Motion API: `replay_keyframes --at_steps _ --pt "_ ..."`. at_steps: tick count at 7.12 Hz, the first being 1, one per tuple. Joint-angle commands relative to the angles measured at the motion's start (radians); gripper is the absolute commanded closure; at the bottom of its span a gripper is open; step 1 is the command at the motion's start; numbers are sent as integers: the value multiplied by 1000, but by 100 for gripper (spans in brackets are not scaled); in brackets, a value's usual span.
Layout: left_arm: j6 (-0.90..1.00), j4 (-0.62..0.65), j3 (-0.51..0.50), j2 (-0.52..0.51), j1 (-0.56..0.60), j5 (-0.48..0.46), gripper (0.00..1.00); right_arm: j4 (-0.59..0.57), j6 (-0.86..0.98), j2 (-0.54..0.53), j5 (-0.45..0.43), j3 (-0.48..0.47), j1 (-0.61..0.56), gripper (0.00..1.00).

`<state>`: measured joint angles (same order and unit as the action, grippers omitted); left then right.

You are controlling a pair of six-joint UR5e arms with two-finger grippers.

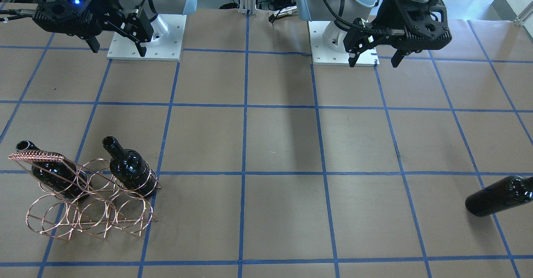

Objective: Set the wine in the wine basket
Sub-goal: 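Move the left gripper over the dark bottle lying on the table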

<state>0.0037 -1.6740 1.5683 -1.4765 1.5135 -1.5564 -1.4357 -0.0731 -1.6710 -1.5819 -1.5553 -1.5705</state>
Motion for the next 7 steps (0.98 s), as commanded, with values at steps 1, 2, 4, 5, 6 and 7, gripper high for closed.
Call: replay_keyframes --at_steps 1,2,4,5,6,7 --pt "-1 -6 -1 -5 -9 1 0 -3 1 -3 2 -5 0 0" --pt "-11 -4 -8 -2 -9 -1 0 -3 -1 5 2 -9 0 0" --pt "-13 5 -16 -2 -18 2 0 1 -2 5 3 -11 0 0" --pt "24 7 -16 -5 -54 5 0 0 -2 13 3 -14 0 0" --pt "135 31 -16 1 -97 -1 0 -2 -2 14 3 -14 0 0" --pt "168 54 -16 1 -123 -2 0 -3 -2 23 3 -14 0 0"
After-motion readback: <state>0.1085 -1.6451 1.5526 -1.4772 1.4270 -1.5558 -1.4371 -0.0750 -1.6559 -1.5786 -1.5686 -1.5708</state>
